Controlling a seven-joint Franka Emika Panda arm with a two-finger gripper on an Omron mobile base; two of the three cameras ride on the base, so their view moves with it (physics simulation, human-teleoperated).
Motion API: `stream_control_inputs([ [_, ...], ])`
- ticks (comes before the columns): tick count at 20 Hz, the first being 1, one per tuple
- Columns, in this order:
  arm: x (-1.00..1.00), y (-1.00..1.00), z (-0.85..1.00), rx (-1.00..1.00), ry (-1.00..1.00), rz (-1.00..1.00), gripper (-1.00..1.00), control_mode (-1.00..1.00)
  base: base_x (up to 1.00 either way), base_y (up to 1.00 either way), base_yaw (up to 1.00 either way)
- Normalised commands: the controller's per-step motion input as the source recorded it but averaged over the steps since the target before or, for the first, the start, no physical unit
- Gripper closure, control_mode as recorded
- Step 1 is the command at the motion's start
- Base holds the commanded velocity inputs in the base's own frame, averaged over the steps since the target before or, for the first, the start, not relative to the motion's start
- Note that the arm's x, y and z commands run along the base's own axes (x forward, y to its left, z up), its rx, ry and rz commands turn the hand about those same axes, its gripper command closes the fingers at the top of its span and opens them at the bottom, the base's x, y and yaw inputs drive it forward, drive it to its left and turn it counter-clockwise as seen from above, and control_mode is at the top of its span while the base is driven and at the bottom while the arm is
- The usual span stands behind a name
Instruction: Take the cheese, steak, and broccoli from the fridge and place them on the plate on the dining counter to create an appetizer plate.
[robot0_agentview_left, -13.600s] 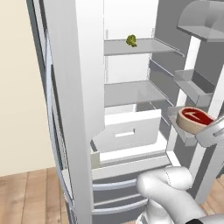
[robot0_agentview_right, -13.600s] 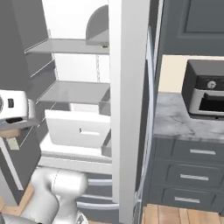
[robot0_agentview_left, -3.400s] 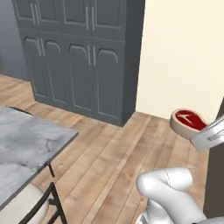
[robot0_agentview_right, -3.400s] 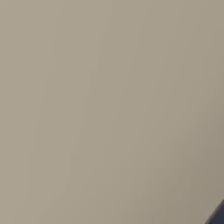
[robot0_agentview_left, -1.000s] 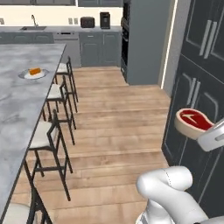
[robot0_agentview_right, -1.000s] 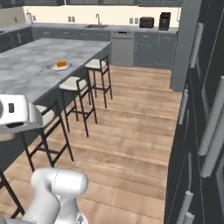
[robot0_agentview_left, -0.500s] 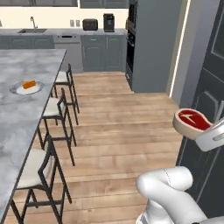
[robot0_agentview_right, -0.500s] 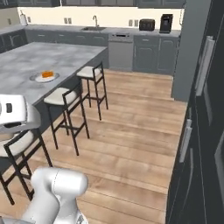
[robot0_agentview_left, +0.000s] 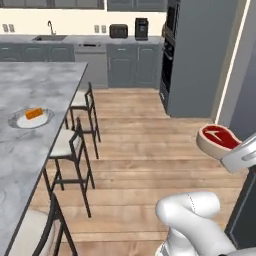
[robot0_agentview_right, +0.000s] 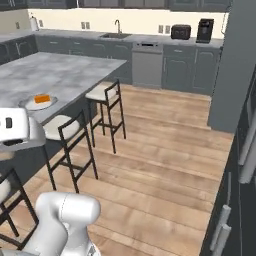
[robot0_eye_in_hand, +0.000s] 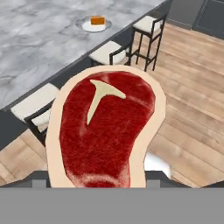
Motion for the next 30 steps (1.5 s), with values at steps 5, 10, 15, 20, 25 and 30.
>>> stream_control_inputs([
  [5, 0.00, 0.00, 0.00, 0.00, 0.00, 0.00, 1.00, 1.00, 1.00, 0.00, 0.46],
  [10, 0.00, 0.00, 0.00, 0.00, 0.00, 0.00, 1.00, 1.00, 1.00, -0.09, 0.59],
  [15, 0.00, 0.00, 0.00, 0.00, 0.00, 0.00, 1.00, 1.00, 1.00, -0.10, 0.62],
  [20, 0.00, 0.00, 0.00, 0.00, 0.00, 0.00, 1.00, 1.00, 1.00, -0.44, 0.53],
  [25, 0.00, 0.00, 0.00, 0.00, 0.00, 0.00, 1.00, 1.00, 1.00, -0.20, 0.59],
  [30, 0.00, 0.00, 0.00, 0.00, 0.00, 0.00, 1.00, 1.00, 1.00, -0.03, 0.68],
])
